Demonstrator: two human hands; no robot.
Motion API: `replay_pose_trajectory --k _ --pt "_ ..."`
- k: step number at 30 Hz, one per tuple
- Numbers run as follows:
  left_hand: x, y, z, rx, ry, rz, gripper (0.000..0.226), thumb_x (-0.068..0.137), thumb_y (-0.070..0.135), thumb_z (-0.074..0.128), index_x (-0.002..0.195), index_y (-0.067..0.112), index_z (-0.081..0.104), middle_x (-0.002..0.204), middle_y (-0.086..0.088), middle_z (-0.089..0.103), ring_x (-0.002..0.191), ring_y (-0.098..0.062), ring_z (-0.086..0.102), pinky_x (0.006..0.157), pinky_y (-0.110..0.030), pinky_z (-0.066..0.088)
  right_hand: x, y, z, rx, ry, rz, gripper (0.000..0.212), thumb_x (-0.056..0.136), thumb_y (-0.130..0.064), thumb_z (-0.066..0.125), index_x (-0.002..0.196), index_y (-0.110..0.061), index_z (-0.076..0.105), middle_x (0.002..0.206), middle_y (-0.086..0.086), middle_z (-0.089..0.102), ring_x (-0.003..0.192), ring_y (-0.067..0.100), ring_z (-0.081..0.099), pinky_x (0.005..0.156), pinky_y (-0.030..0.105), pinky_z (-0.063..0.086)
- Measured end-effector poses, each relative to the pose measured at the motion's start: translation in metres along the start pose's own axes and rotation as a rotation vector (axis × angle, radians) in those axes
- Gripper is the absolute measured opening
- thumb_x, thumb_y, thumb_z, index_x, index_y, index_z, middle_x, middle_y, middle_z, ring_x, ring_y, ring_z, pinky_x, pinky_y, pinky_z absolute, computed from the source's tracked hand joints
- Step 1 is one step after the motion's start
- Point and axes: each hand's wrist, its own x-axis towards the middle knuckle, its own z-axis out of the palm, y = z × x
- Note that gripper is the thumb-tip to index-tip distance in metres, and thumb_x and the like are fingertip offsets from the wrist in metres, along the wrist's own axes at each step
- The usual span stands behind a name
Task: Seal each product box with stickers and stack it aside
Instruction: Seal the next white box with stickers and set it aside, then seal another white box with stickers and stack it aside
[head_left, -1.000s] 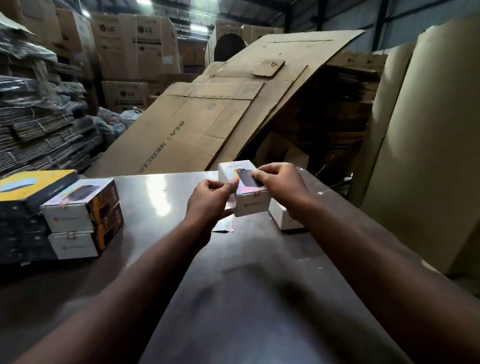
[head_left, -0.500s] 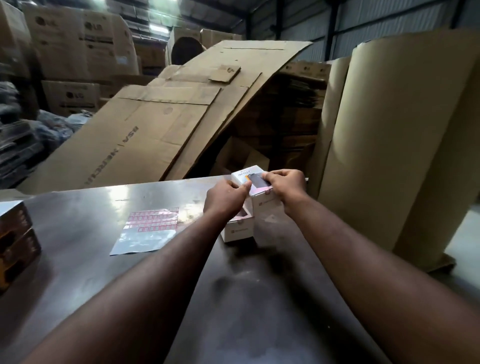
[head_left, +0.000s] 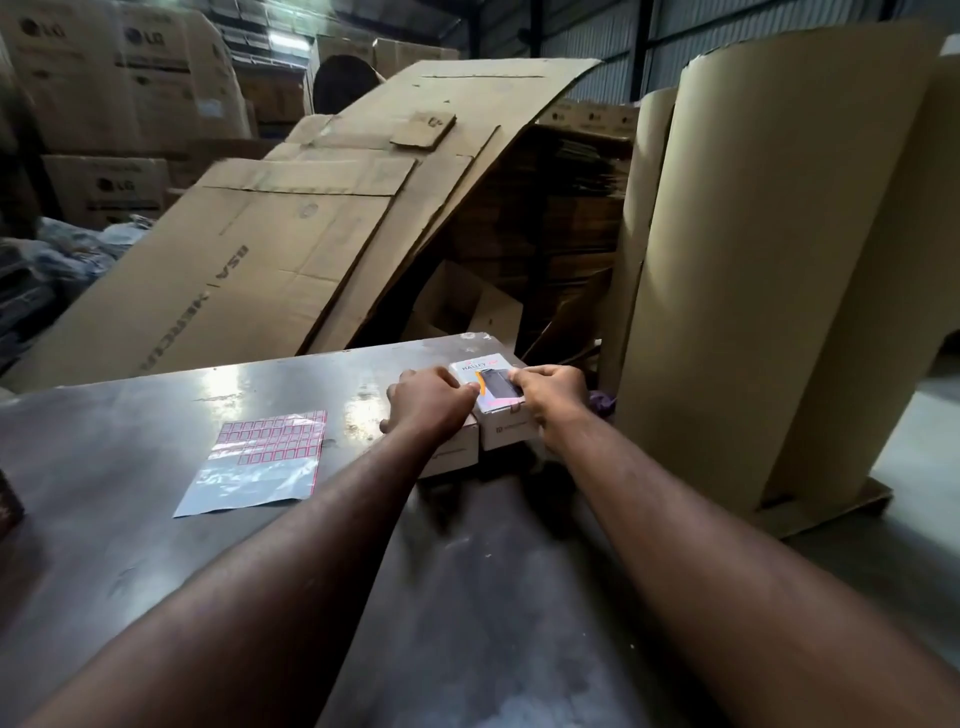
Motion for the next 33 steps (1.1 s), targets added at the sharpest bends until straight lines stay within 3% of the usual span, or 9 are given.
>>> replay_pose_trajectory --k 3,7,15,19,21,23,26,29,33 --pt "-0.004 -0.004 0.002 -0.008 0.044 0.043 0.029 0.084 0.051 0.07 0.094 0.023 0.071 0.122 -0.011 0.062 0.12 -0.03 0.054 0.095 -0.034 0.046 0.001 0.008 0.003 -0.022 -0.007 0.013 0.011 0.079 -0.019 0.081 0.074 -0.016 0.071 0.085 0.007 0.075 0.08 0.025 0.074 0.078 0.044 0.064" --pt "-0.004 -0.014 0.008 -0.033 0.07 0.083 0.021 0.09 0.038 0.069 0.101 0.019 0.068 0.136 -0.01 0.052 0.132 -0.026 0.043 0.1 -0.032 0.04 0.002 0.014 0.007 -0.059 -0.029 0.013 0.009 0.079 -0.019 0.08 0.077 -0.017 0.072 0.088 0.005 0.075 0.083 0.023 0.073 0.081 0.042 0.063" --pt "-0.002 -0.021 0.012 -0.091 0.157 0.151 0.043 0.089 0.031 0.071 0.126 0.015 0.056 0.132 -0.007 0.056 0.127 -0.026 0.049 0.102 -0.035 0.04 0.007 0.018 0.011 -0.192 -0.072 -0.066 0.016 0.079 -0.024 0.079 0.09 -0.022 0.067 0.101 0.004 0.074 0.094 0.02 0.071 0.09 0.04 0.059" --pt "-0.01 -0.027 -0.003 -0.188 0.2 0.168 0.048 0.091 0.022 0.069 0.136 0.016 0.051 0.132 -0.011 0.061 0.124 -0.029 0.053 0.093 -0.028 0.038 0.011 0.017 0.008 -0.236 -0.131 -0.091 0.041 0.07 -0.038 0.08 0.104 -0.018 0.068 0.111 0.006 0.073 0.099 0.022 0.069 0.092 0.041 0.058" --pt "-0.012 -0.033 -0.015 -0.189 0.208 0.168 0.047 0.094 0.023 0.066 0.138 0.017 0.049 0.13 -0.015 0.063 0.121 -0.032 0.055 0.088 -0.028 0.037 0.004 0.011 0.003 -0.294 -0.105 -0.127 0.046 0.076 -0.038 0.08 0.113 -0.014 0.067 0.117 0.007 0.07 0.105 0.023 0.067 0.092 0.036 0.055" --pt "-0.013 -0.042 -0.03 -0.197 0.245 0.14 0.044 0.094 0.023 0.066 0.135 0.014 0.05 0.132 -0.016 0.063 0.122 -0.034 0.057 0.093 -0.031 0.041 -0.009 0.002 0.002 -0.442 -0.016 -0.259 0.044 0.085 -0.035 0.075 0.12 -0.011 0.065 0.122 0.008 0.066 0.113 0.026 0.062 0.093 0.032 0.049" --pt "-0.016 -0.066 -0.054 -0.269 0.306 0.073 0.038 0.094 0.022 0.066 0.128 0.012 0.054 0.132 -0.013 0.063 0.12 -0.03 0.061 0.098 -0.033 0.044 -0.045 -0.012 0.017 -0.583 0.09 -0.613 0.032 0.088 -0.03 0.07 0.115 -0.015 0.065 0.122 0.011 0.062 0.12 0.03 0.053 0.1 0.041 0.045" --pt "-0.027 -0.095 -0.079 -0.299 0.365 0.072 0.036 0.093 0.017 0.065 0.127 0.011 0.055 0.126 -0.006 0.065 0.109 -0.02 0.062 0.09 -0.029 0.046 -0.085 -0.02 0.057 -0.554 -0.052 -0.843 0.026 0.086 -0.024 0.07 0.109 -0.014 0.067 0.115 0.011 0.064 0.114 0.03 0.054 0.096 0.04 0.044" --pt "-0.049 -0.134 -0.118 -0.295 0.46 0.091 0.034 0.092 0.013 0.065 0.125 0.013 0.056 0.121 -0.003 0.066 0.1 -0.014 0.06 0.085 -0.025 0.043 -0.135 -0.017 0.115 -0.48 -0.262 -0.915 0.032 0.083 -0.022 0.072 0.111 -0.009 0.065 0.111 0.012 0.066 0.108 0.03 0.057 0.094 0.038 0.044"
